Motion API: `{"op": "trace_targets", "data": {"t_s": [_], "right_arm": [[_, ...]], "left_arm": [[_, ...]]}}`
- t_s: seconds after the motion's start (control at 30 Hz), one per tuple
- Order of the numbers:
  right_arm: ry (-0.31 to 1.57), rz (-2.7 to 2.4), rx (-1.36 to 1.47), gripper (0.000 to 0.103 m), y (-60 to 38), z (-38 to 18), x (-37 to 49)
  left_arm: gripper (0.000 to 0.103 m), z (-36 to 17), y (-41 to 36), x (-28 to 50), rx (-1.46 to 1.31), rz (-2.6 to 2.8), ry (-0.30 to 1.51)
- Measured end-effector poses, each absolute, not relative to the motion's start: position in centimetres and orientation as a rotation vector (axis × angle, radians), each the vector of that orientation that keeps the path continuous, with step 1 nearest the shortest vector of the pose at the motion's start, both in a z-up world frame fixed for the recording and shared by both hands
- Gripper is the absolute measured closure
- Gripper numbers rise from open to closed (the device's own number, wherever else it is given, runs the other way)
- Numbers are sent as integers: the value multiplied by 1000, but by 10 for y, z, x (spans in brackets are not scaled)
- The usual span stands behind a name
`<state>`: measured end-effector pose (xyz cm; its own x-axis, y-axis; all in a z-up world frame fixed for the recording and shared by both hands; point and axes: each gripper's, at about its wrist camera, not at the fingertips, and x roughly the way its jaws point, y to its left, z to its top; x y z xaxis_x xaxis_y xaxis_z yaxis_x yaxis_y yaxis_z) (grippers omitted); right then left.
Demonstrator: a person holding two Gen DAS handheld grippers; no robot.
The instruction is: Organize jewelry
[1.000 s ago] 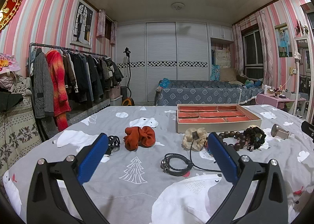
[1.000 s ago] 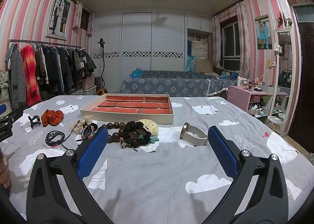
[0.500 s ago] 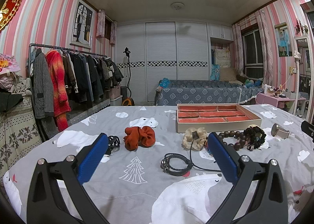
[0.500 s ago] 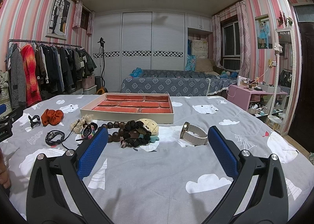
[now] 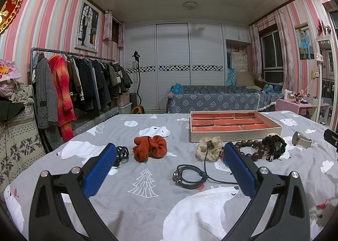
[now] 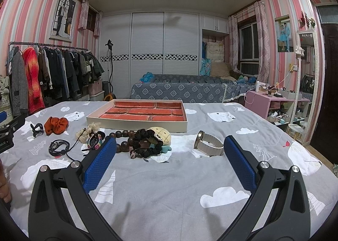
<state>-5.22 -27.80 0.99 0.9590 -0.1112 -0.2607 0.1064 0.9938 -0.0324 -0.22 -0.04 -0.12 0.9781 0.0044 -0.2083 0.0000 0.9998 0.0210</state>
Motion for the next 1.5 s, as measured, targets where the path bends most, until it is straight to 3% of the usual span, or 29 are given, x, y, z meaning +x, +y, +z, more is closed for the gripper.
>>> {"op": "trace_targets", "data": {"t_s": [0.73,1.03,1.2,1.5], "right_arm": [[271,-111,-27,4,-278,11,-52],[333,-118,-51,4,-274,-2,-41],[474,-119,-132,4,-268,-4,-28],[450,-97,-109,4,-265,-1,-8]], "left_arm": [[4,-2,0,-1,40,1,213],[4,-6,-24,4,187,-29,272],[4,-12,-28,25,211,-54,389],[5,-35,-6,83,76,-66,698]]}}
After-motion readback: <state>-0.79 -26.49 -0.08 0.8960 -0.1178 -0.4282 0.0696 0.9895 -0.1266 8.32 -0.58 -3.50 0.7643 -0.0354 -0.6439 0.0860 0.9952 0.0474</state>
